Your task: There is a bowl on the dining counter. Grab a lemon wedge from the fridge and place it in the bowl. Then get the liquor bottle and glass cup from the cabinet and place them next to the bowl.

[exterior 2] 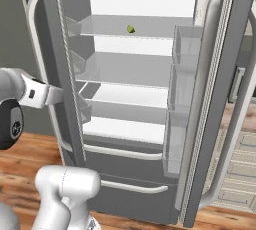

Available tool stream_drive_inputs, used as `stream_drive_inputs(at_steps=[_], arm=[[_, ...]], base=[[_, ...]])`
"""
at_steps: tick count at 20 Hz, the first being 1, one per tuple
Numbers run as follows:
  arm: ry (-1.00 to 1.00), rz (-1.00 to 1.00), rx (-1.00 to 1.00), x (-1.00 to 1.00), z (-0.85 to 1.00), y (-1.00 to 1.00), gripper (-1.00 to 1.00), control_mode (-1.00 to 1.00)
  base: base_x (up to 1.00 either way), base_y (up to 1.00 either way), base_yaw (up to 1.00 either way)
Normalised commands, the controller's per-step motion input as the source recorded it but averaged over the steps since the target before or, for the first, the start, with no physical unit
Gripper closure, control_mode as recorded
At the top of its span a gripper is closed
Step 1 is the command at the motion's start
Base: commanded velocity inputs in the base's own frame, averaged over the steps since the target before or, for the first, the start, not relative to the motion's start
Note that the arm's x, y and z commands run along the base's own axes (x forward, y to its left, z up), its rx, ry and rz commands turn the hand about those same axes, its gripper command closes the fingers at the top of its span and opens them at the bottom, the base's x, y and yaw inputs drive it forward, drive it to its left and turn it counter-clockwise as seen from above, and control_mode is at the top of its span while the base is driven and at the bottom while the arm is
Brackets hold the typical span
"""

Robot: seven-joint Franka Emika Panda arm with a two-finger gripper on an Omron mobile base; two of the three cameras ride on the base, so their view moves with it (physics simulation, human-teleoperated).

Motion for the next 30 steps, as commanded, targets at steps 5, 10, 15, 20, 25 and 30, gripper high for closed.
stream_drive_inputs(at_steps=[5, 10, 15, 20, 25, 30], arm=[[0.14, 0.04, 0.21, 0.14, 0.23, -0.86, -1.00, -1.00], [0.15, 0.16, 0.28, 0.72, 0.00, -0.35, -1.00, -1.00], [0.13, 0.20, 0.24, 0.88, -0.01, 0.02, -1.00, -1.00], [0.04, 0.18, 0.22, 0.83, -0.07, 0.16, -1.00, -1.00], [0.03, 0.14, 0.20, 0.76, -0.10, 0.28, -1.00, -1.00], [0.03, 0.08, 0.14, 0.45, -0.11, 0.47, -1.00, -1.00]], base=[[0.00, 0.00, 0.00], [0.00, 0.00, 0.00], [0.00, 0.00, 0.00], [0.00, 0.00, 0.00], [0.00, 0.00, 0.00], [0.00, 0.00, 0.00]])
